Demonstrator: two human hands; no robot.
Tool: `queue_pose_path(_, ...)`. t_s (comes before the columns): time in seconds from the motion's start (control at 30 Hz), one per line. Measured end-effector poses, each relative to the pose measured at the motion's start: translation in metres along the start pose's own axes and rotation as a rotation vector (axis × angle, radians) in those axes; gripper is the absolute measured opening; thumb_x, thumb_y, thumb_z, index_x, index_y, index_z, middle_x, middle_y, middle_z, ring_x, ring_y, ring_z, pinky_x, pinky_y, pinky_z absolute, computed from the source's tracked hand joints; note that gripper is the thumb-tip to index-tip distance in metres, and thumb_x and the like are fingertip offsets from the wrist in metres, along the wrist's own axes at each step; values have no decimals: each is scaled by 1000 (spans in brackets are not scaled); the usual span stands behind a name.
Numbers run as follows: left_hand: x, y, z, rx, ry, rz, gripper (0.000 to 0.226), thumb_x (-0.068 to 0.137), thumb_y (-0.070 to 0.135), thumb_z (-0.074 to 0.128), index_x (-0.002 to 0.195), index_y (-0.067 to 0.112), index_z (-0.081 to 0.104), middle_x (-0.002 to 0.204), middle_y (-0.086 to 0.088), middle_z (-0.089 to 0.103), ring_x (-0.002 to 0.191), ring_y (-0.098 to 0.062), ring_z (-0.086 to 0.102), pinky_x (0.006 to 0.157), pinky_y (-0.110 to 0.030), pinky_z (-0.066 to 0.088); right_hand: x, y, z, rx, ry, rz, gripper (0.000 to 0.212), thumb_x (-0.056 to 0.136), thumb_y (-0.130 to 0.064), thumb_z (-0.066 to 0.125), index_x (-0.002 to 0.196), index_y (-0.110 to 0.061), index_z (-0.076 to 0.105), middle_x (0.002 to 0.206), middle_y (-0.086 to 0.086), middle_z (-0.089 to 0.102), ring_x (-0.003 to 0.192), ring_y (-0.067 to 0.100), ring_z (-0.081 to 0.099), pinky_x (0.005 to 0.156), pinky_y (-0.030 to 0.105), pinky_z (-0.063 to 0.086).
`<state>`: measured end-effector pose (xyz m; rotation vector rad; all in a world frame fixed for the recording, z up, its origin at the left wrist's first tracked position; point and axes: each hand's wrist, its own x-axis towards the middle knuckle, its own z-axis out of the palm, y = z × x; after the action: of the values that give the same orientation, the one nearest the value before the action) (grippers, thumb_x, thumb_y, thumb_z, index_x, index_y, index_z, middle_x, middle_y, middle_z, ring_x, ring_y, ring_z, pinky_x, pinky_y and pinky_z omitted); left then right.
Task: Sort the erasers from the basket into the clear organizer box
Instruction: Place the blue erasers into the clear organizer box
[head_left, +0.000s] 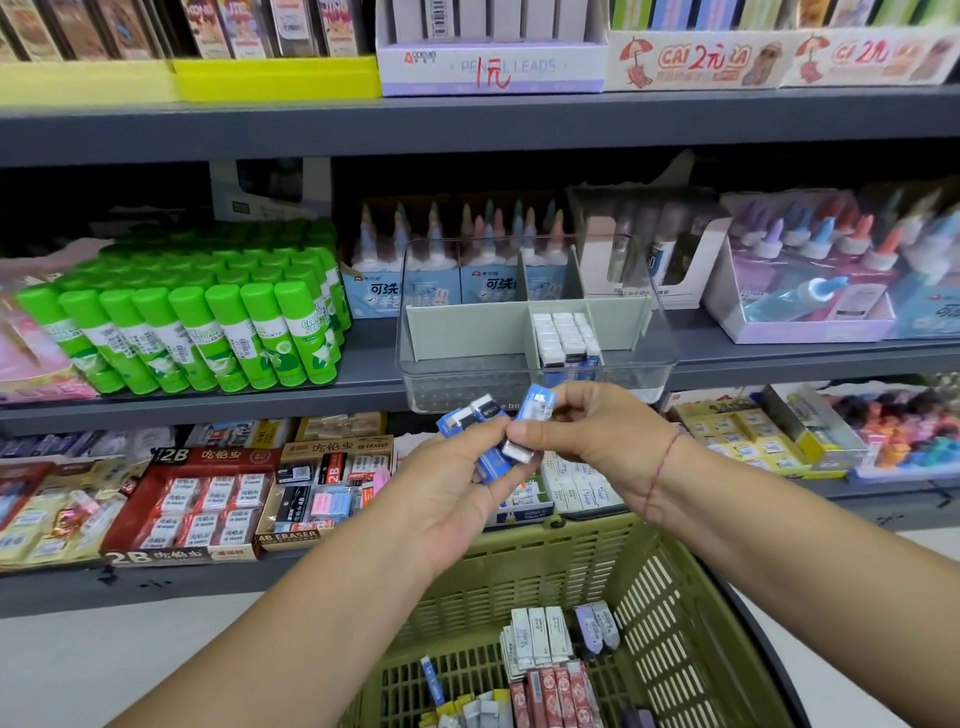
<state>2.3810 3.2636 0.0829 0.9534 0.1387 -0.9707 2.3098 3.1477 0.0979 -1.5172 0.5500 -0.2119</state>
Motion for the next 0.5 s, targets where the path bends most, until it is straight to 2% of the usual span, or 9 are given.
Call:
queue_pose_path(0.07, 0, 4, 1, 5, 43, -4, 7, 87, -9, 58, 94, -10, 59, 97, -27, 69, 94, -33, 68, 65, -37, 61, 4, -6, -6, 64, 37, 7, 13, 81, -3, 69, 91, -1, 60, 74, 6, 68, 55, 4, 63, 52, 13, 50)
queue_pose_path(0.13, -1, 6, 1, 1, 70, -11, 11, 85, -10, 60, 96, -10, 59, 101, -29, 68, 97, -36, 67, 64, -39, 60, 9, -16, -19, 85, 99, -17, 25, 86, -8, 64, 106, 3, 55, 89, 14, 72, 65, 13, 70, 58, 19, 57)
queue_pose_path(0.17, -1, 6, 1, 6, 72, -17, 13, 85, -9, 60, 98, -11, 58, 102, -30, 68, 97, -37, 67, 65, -39, 60, 12, -21, -28, 36, 138, -70, 22, 87, -9, 64, 104, 1, 53, 91, 17, 72, 63, 13, 70, 56, 20, 56)
queue_pose_path(0.23, -1, 5, -1, 25, 63, -31, 18, 84, -8, 62, 102, -11, 58, 103, -29, 68, 96, -38, 68, 65, -38, 60, 18, -29, -46, -265, 272, -222, 15, 84, -12, 69, 86, -9, 54, 82, 14, 71, 56, 11, 65, 53, 21, 53)
queue_pose_path(0.3, -1, 4, -3, 37, 64, -41, 22, 83, -8, 63, 105, -10, 59, 103, -28, 68, 96, -38, 68, 65, -38, 61, 24, -33, -61, -674, 388, -323, 19, 79, -20, 76, 76, -15, 58, 66, 0, 63, 55, 10, 56, 57, 20, 46)
queue_pose_path(0.37, 1, 4, -5, 39, 68, -44, 24, 82, -8, 64, 106, -9, 59, 104, -28, 68, 95, -38, 69, 64, -37, 61, 30, -34, -71, -874, 381, -356, 13, 78, -24, 76, 81, -16, 67, 61, -8, 53, 55, 6, 46, 56, 19, 38)
queue_pose_path(0.5, 4, 3, -5, 40, 62, -49, 19, 82, -9, 64, 100, -9, 60, 96, -27, 70, 92, -38, 69, 63, -38, 61, 37, -32, -79, -1109, 281, -411, 16, 84, -23, 70, 99, -19, 72, 71, -8, 57, 64, 9, 49, 66, 22, 36)
